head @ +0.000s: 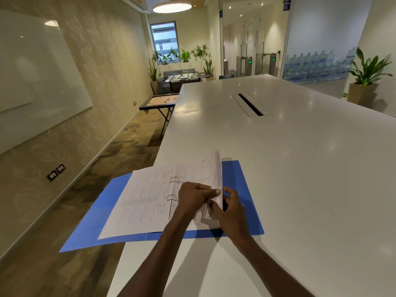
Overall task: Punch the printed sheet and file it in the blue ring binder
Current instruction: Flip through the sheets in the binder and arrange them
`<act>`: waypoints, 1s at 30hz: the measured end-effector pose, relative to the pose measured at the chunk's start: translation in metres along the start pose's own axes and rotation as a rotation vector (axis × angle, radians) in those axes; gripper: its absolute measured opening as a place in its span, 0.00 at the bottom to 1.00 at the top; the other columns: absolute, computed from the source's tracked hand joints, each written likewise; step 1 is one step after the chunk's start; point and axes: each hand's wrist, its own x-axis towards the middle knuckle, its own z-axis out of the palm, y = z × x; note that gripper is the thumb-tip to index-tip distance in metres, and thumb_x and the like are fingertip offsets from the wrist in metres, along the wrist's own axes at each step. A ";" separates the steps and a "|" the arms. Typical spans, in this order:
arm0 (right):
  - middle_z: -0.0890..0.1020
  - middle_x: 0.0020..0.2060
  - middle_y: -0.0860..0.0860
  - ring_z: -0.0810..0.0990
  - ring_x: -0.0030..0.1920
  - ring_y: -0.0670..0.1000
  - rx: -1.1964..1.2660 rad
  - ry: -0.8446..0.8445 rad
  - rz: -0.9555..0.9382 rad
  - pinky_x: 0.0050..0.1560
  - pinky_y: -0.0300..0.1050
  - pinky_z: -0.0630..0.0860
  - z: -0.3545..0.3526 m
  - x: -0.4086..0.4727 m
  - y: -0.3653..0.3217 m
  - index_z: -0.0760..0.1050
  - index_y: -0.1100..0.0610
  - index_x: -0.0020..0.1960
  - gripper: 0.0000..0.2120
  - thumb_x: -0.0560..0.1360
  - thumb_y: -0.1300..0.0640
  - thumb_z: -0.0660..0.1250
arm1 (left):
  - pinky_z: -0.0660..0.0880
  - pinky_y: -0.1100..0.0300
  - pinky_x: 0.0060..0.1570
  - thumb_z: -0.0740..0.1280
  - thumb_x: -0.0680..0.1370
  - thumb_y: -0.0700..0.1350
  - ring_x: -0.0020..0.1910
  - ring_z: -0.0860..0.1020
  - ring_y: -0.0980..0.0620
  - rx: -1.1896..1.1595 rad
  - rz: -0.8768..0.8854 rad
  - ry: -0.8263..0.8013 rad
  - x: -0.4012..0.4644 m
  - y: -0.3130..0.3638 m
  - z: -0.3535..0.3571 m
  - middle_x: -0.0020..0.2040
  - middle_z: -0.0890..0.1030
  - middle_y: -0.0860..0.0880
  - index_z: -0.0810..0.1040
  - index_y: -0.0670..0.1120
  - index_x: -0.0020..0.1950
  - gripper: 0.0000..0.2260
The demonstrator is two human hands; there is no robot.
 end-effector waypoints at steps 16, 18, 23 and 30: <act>0.77 0.39 0.42 0.78 0.38 0.41 0.118 0.037 0.084 0.27 0.30 0.72 0.000 0.001 0.000 0.60 0.55 0.70 0.21 0.81 0.49 0.58 | 0.81 0.53 0.42 0.74 0.73 0.49 0.42 0.83 0.46 -0.072 0.018 0.271 -0.005 0.022 -0.067 0.44 0.85 0.47 0.84 0.47 0.48 0.08; 0.78 0.38 0.45 0.78 0.36 0.41 0.124 0.035 0.080 0.26 0.29 0.72 0.000 0.000 -0.001 0.60 0.55 0.70 0.20 0.81 0.50 0.58 | 0.77 0.58 0.36 0.75 0.72 0.50 0.40 0.82 0.48 -0.086 0.008 0.317 -0.005 0.027 -0.085 0.44 0.85 0.47 0.84 0.47 0.49 0.09; 0.79 0.36 0.47 0.78 0.34 0.45 0.123 0.050 0.077 0.26 0.30 0.71 0.001 0.001 0.000 0.62 0.55 0.70 0.20 0.80 0.50 0.59 | 0.70 0.65 0.26 0.76 0.71 0.49 0.32 0.78 0.52 -0.118 0.009 0.408 -0.009 0.034 -0.126 0.43 0.85 0.45 0.85 0.46 0.49 0.10; 0.80 0.51 0.49 0.78 0.46 0.43 0.114 0.032 0.078 0.31 0.32 0.71 0.001 0.001 0.001 0.61 0.53 0.71 0.21 0.80 0.48 0.58 | 0.70 0.68 0.23 0.74 0.73 0.43 0.25 0.77 0.59 -0.104 0.069 0.546 -0.022 0.031 -0.163 0.38 0.82 0.48 0.84 0.47 0.49 0.05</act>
